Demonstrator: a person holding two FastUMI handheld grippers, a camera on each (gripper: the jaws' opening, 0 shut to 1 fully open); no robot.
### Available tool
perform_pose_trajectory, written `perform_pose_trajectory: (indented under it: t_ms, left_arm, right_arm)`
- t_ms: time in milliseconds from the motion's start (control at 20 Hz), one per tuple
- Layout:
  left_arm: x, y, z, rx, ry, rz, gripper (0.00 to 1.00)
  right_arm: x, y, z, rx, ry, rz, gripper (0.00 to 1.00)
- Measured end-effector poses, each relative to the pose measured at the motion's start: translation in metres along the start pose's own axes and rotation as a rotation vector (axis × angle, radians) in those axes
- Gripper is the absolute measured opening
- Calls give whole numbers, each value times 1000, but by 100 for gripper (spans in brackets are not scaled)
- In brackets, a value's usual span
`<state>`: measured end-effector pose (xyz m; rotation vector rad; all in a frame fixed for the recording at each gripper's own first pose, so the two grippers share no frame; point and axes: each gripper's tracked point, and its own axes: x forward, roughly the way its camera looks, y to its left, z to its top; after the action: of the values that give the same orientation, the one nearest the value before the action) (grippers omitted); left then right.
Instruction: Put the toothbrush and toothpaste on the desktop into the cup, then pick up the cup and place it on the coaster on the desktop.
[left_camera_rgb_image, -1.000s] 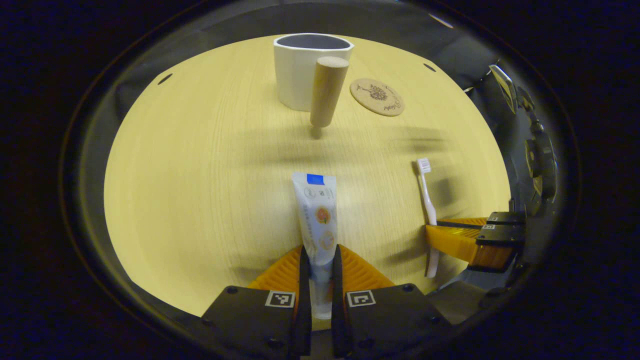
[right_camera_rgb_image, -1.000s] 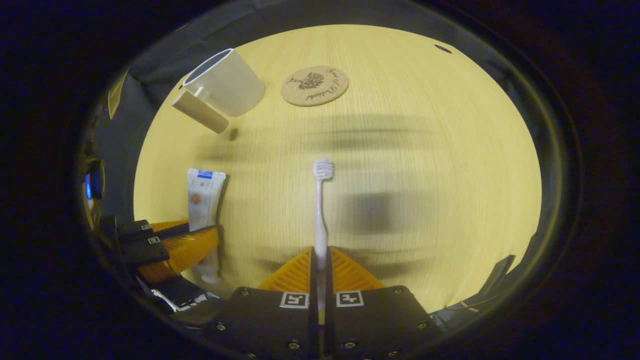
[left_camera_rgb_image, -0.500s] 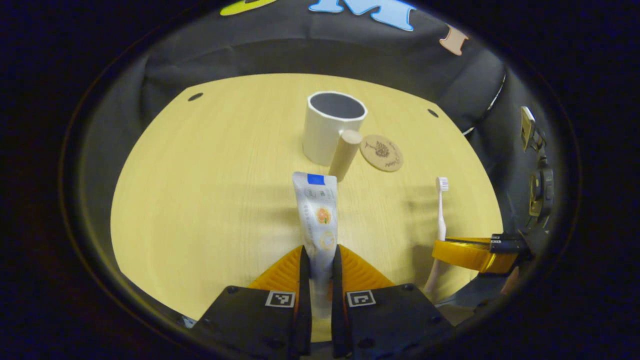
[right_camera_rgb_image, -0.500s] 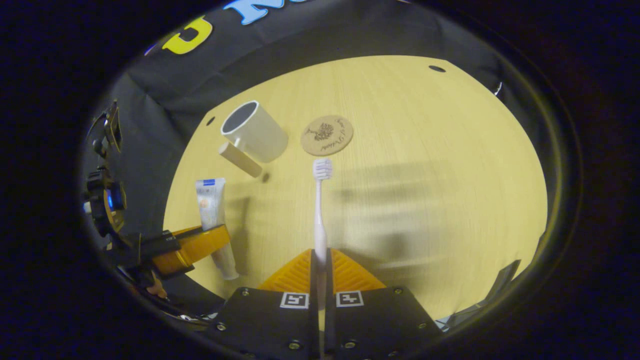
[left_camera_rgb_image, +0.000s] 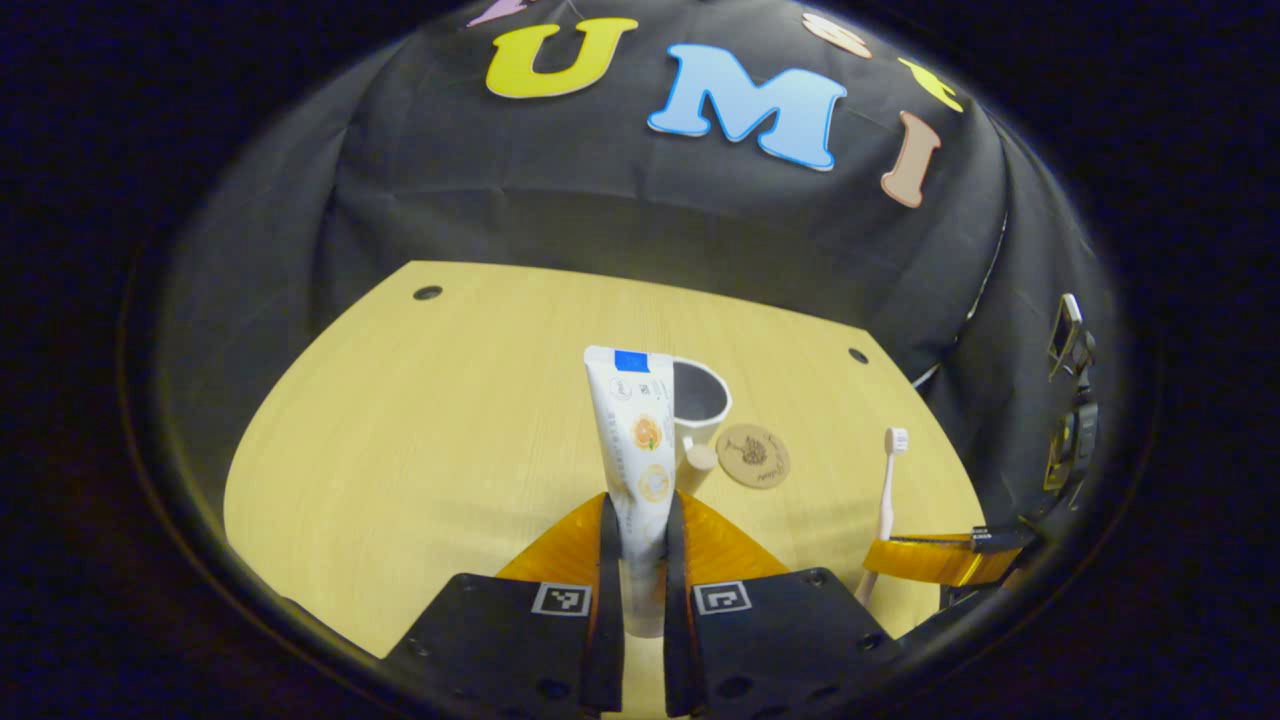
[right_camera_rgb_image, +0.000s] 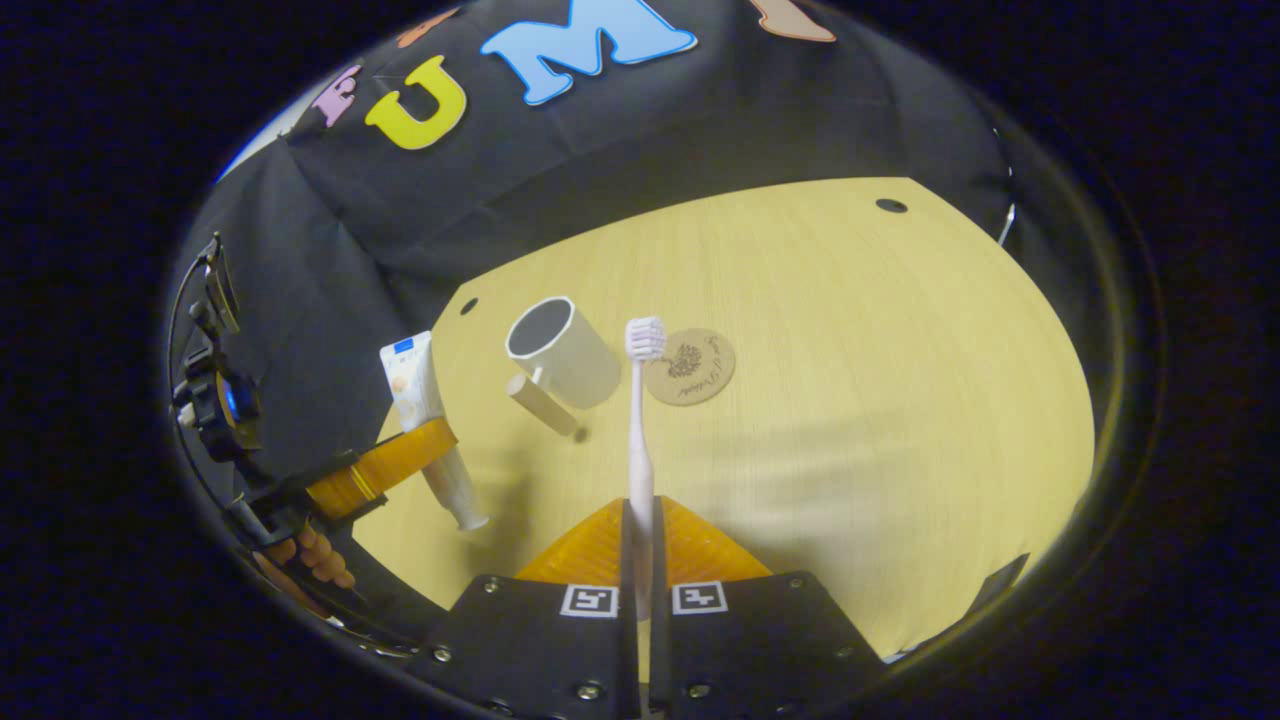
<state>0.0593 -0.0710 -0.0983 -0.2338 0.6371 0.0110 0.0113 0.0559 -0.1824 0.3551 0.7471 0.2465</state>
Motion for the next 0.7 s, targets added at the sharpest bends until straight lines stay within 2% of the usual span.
perform_pose_trajectory:
  t_ms: [250, 350, 500, 700]
  left_arm:
    - [17, 15, 32, 10, -180, 14, 23]
    - [14, 20, 51, 5, -230, -8, 25]
    - [30, 6, 73, -20, -305, -43, 23]
    - [54, -14, 112, -26, -400, -92, 22]
  right_arm:
    - [-13, 5, 26, -35, -117, 7, 5]
    - [-19, 8, 33, -44, -150, 13, 5]
    - [-26, 8, 39, -42, -180, 3, 5]
    - [-32, -1, 39, -29, -191, -41, 5]
